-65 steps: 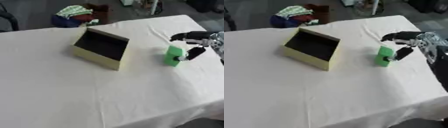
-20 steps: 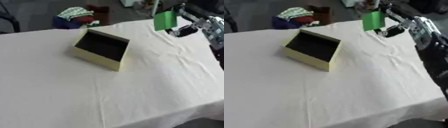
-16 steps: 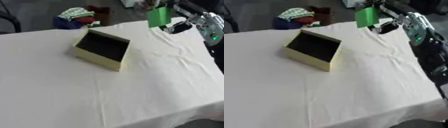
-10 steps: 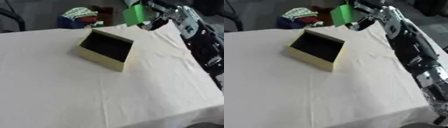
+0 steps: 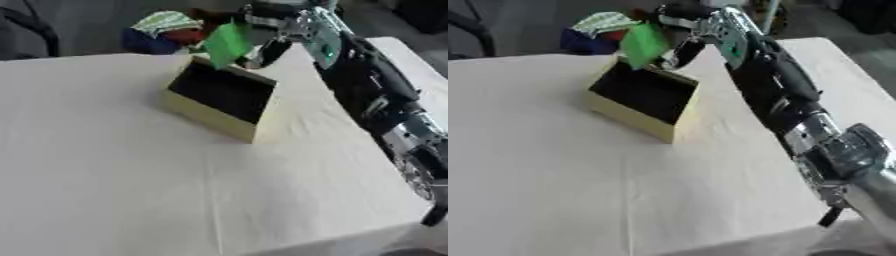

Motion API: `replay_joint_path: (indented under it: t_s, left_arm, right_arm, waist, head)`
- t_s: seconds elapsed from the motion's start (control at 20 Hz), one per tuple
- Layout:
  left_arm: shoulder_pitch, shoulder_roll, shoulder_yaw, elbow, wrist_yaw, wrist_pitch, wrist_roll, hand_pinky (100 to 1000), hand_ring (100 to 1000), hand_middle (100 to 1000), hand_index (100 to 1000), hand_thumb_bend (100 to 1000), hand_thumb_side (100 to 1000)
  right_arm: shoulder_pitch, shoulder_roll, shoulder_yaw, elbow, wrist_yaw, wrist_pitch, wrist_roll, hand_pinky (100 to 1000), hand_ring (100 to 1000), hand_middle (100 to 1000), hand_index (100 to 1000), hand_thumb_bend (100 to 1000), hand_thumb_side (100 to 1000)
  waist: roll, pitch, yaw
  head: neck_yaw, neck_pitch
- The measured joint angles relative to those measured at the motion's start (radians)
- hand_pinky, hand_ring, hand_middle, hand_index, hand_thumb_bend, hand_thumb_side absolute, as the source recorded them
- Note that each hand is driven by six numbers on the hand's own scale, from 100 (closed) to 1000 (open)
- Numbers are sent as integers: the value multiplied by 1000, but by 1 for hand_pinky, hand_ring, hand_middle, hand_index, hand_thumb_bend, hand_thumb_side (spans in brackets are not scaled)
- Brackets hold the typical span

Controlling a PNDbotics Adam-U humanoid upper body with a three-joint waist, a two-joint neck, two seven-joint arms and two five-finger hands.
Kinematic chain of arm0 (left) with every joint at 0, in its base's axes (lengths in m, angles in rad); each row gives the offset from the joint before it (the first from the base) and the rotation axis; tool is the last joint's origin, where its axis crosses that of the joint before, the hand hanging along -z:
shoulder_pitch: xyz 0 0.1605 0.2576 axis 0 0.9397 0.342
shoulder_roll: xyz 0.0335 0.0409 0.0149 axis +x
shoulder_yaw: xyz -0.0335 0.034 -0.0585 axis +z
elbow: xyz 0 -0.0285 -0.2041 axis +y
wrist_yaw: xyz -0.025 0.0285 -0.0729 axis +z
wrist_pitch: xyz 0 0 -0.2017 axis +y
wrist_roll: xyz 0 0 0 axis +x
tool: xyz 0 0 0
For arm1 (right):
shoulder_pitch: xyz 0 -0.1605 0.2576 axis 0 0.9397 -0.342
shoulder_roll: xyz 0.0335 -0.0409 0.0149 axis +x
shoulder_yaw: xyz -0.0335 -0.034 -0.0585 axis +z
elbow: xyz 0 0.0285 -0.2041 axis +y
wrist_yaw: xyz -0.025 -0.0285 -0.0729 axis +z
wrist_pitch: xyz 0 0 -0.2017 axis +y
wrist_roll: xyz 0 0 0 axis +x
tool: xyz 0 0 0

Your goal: Pick up objects on the table and place them in the box.

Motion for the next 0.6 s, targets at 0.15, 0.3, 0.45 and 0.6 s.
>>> replay_joint_path:
  t_s: [0.15,0.3,0.45,0.6]
  left_arm:
    - [0,0,0,0,0,0,0,718,554,538,815,100,761]
    - [0,0,0,0,0,0,0,717,554,538,815,100,761]
    - [0,0,0,0,0,0,0,717,554,538,815,100,761]
    - [0,0,0,0,0,0,0,717,553,537,815,100,762]
  right_arm:
    - [0,17,10,24,111,-16,-1,836,874,882,1000,415,536]
    - [0,20,23,33,224,-30,-16,926,981,1000,1000,534,657]
    - [0,21,31,38,339,-43,-28,940,993,1000,1000,545,698]
    - [-1,20,29,55,428,-58,-48,937,989,1000,1000,540,692]
  waist:
    - [-1,0,2]
    - [-4,0,2]
    - [-7,-1,2]
    - [-8,-4,2]
  head:
    - [0,0]
    - [1,0]
    - [1,0]
    - [3,0]
